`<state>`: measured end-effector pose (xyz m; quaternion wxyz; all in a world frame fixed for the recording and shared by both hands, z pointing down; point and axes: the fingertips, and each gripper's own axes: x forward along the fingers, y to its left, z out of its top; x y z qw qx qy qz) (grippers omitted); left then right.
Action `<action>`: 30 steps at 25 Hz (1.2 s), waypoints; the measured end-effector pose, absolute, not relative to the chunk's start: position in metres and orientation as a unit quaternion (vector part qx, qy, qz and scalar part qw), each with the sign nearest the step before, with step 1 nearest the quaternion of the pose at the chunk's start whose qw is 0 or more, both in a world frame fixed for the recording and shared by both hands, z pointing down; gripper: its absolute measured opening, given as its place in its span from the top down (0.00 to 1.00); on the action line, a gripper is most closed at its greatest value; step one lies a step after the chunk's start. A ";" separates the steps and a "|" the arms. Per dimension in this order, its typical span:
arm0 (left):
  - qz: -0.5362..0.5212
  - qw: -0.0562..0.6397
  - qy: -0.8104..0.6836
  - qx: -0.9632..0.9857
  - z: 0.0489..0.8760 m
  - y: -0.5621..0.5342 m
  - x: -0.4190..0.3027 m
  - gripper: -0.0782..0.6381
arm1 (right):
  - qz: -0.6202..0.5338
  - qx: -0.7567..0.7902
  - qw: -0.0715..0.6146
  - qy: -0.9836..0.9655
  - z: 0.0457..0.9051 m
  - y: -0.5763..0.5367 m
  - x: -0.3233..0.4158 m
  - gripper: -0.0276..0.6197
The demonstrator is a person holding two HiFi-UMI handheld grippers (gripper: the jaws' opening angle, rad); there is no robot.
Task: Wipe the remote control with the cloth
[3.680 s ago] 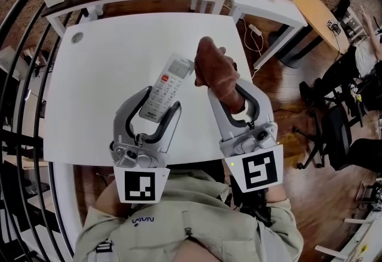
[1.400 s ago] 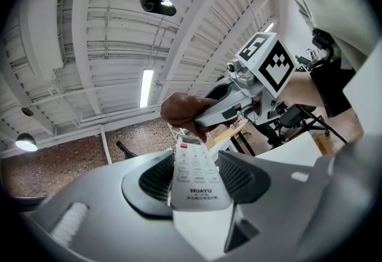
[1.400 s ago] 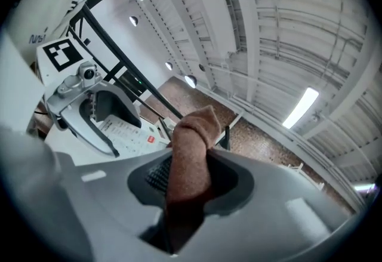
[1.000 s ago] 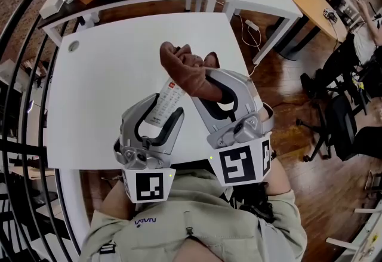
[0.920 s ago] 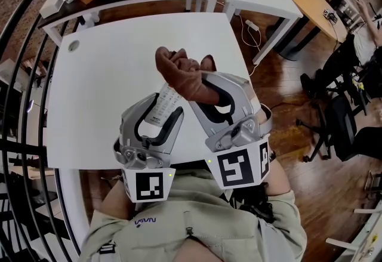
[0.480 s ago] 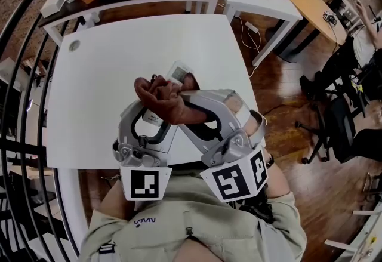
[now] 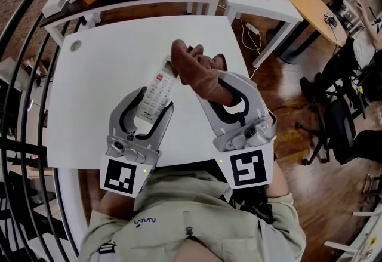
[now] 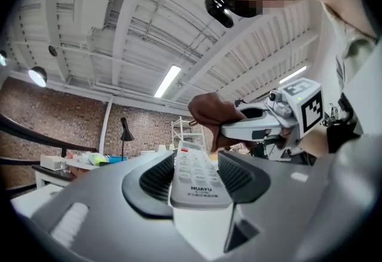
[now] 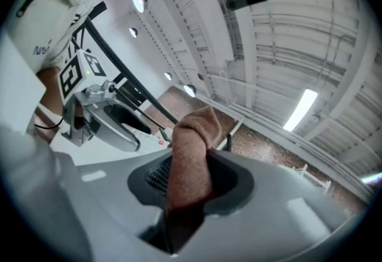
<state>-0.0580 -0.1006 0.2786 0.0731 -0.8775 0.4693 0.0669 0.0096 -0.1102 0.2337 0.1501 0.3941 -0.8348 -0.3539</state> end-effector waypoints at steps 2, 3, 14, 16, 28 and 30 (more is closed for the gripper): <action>0.074 0.079 0.463 -0.880 0.276 -0.101 -0.061 0.55 | -0.337 0.425 0.139 -0.828 0.230 -0.121 0.023 0.78; 0.075 0.085 0.460 -0.881 0.275 -0.102 -0.063 0.55 | -0.329 0.437 0.135 -0.826 0.230 -0.126 0.028 0.78; 0.126 0.054 0.449 -0.883 0.261 -0.103 -0.070 0.55 | -0.302 0.428 0.143 -0.839 0.252 -0.131 0.022 0.78; 0.134 0.047 0.448 -0.883 0.260 -0.103 -0.071 0.55 | -0.303 0.419 0.141 -0.844 0.256 -0.128 0.017 0.78; 0.170 0.039 0.467 -0.867 0.255 -0.104 -0.087 0.69 | -0.303 0.345 0.133 -0.878 0.281 -0.101 -0.016 0.79; 0.172 0.044 0.475 -0.862 0.255 -0.105 -0.090 0.84 | -0.298 0.340 0.132 -0.882 0.284 -0.101 -0.019 0.79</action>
